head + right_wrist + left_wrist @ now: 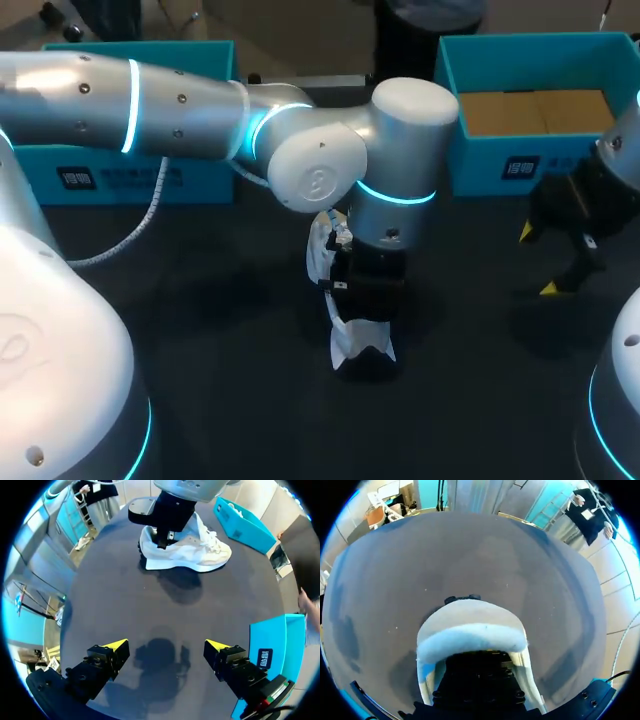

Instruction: Take the shoe out of the shoebox, open the shoe tongue, remove and reinsert the insole, then place the shoe into the shoebox

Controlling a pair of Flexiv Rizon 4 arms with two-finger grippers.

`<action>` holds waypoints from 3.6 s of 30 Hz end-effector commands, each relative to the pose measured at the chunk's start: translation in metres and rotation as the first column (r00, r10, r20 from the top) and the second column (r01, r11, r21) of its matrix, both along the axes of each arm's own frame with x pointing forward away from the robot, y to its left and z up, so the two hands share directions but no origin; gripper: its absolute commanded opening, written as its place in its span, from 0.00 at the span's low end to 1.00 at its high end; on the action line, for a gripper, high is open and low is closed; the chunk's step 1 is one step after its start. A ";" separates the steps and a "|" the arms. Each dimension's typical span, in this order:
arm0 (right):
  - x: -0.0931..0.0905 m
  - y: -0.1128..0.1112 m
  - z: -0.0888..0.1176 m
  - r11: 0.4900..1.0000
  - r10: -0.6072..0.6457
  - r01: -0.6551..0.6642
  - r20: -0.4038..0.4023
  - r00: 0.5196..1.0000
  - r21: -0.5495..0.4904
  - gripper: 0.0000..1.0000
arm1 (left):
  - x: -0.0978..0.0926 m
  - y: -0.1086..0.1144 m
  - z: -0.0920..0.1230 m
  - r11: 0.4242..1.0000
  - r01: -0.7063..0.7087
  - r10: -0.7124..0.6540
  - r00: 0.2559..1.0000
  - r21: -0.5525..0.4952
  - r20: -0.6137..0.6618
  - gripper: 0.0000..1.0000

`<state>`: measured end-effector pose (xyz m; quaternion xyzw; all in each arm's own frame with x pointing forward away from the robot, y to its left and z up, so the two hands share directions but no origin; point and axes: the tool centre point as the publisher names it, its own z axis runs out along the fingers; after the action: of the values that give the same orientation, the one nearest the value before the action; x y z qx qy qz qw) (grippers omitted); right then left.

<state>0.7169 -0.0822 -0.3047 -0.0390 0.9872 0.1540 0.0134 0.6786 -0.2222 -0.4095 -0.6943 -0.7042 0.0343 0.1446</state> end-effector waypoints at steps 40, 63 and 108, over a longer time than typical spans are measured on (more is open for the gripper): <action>-0.002 0.000 0.000 1.000 0.000 0.000 0.003 1.000 -0.002 1.00 | 0.011 -0.002 0.037 0.985 -0.079 0.107 0.978 -0.156 0.179 0.00; -0.002 0.000 0.000 1.000 0.000 0.000 0.003 1.000 -0.002 1.00 | 0.052 -0.001 0.051 0.987 -0.130 0.155 0.906 -0.090 0.394 0.17; -0.002 0.000 0.000 1.000 0.000 0.000 0.003 1.000 -0.002 1.00 | 0.042 0.002 0.051 0.983 -0.159 0.179 0.926 -0.087 0.334 1.00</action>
<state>0.7165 -0.0825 -0.3043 -0.0390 0.9872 0.1540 0.0136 0.7188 -0.2219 -0.3608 -0.6313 -0.7736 -0.0548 -0.0031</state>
